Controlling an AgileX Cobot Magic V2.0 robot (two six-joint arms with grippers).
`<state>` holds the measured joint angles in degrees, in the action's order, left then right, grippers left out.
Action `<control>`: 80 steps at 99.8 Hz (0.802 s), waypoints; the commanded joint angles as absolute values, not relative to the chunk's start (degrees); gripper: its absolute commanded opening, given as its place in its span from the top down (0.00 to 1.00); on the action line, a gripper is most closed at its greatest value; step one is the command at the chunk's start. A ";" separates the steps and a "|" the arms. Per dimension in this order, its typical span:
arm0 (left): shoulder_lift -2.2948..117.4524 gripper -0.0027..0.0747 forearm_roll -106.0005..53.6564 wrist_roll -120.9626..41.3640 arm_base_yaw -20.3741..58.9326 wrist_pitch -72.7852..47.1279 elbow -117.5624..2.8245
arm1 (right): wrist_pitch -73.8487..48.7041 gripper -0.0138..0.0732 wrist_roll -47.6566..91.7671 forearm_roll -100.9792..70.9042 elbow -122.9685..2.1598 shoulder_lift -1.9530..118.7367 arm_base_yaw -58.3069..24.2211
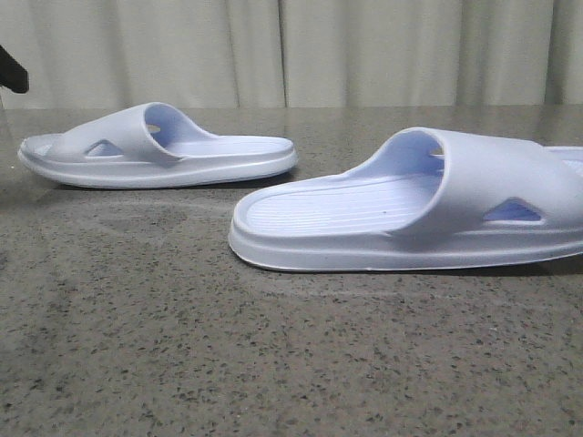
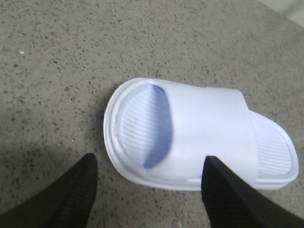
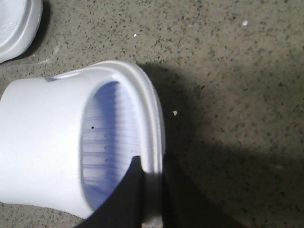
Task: Insert blue slippers together front up
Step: 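Lower the right gripper onto the nearer slipper's heel and close it, then lower the left gripper onto the other slipper's heel and close it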
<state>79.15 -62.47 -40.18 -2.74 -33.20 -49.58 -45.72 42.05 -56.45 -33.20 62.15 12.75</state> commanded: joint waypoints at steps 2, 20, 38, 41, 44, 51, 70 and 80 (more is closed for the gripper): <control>82.49 0.43 -67.20 -42.24 -4.15 -36.47 -54.42 | -45.43 0.96 43.47 -57.98 -35.02 61.78 13.02; 88.41 0.43 -67.31 -42.46 -4.27 -37.41 -58.14 | -45.33 0.96 43.85 -57.98 -35.02 61.78 13.02; 91.58 0.44 -70.51 -45.09 -4.27 -38.27 -59.98 | -44.98 0.96 43.95 -57.98 -35.02 61.78 13.02; 92.06 0.45 -70.94 -45.17 -4.27 -38.70 -60.10 | -44.87 0.96 43.95 -57.98 -35.02 61.78 13.02; 92.45 0.46 -71.43 -45.32 -4.27 -39.08 -60.22 | -44.87 0.96 43.97 -57.98 -35.02 61.78 13.02; 93.39 0.49 -72.67 -46.74 -4.27 -40.21 -60.22 | -44.74 0.96 44.08 -57.98 -35.02 61.78 13.02; 94.67 0.65 -75.82 -48.93 -4.27 -42.54 -60.22 | -44.65 0.96 44.08 -57.98 -35.02 61.78 13.02; 94.67 0.85 -76.06 -49.28 -4.27 -43.36 -60.22 | -44.65 0.96 44.08 -57.98 -35.02 61.78 13.02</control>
<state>96.74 -72.66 -48.60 -4.08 -41.16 -58.48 -45.62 42.93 -56.45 -33.20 62.15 12.75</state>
